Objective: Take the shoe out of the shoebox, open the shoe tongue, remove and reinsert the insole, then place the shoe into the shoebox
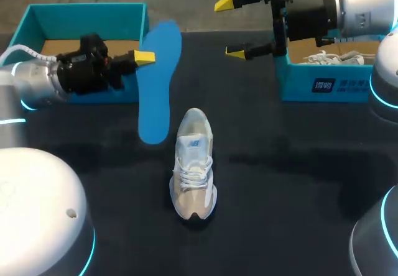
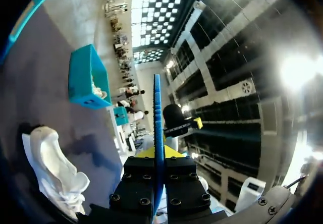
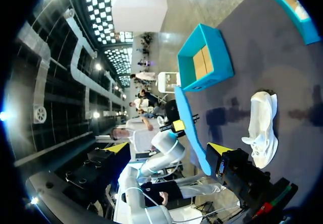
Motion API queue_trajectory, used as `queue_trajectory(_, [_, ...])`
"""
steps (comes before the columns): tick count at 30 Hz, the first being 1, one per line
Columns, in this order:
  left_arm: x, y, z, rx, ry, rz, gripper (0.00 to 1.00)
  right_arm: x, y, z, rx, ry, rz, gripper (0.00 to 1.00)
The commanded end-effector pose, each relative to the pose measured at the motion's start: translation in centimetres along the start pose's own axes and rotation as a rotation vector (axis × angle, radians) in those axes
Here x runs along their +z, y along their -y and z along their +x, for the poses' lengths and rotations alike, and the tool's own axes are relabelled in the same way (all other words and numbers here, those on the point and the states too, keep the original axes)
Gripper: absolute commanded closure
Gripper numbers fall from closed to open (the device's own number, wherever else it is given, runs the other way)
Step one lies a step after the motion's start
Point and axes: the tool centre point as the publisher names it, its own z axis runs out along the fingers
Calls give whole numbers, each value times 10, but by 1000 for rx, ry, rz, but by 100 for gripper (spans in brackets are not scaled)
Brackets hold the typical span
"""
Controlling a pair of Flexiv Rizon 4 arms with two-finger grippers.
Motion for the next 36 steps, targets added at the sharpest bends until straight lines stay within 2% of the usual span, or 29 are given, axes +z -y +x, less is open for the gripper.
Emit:
queue_trajectory(1, [-1, 0, -7, -52, 18, 3, 100, 3, -1, 1, 1, 2, 0, 0])
queue_trajectory(8, [-6, 0, -26, -59, 47, 28, 100, 3, -1, 1, 1, 2, 0, 0])
queue_trajectory(16, [-9, 6, -41, -122, 60, 96, 100, 3, -1, 1, 1, 2, 0, 0])
queue_trajectory(29, [-10, 6, -42, -131, 60, 101, 100, 3, -1, 1, 1, 2, 0, 0])
queue_trajectory(33, [-10, 6, -42, -131, 60, 101, 100, 4, 4, 10, -37, 107, 7, 0])
queue_trajectory(36, [-10, 6, -42, -131, 60, 101, 100, 7, 14, 21, -87, 238, -4, 0])
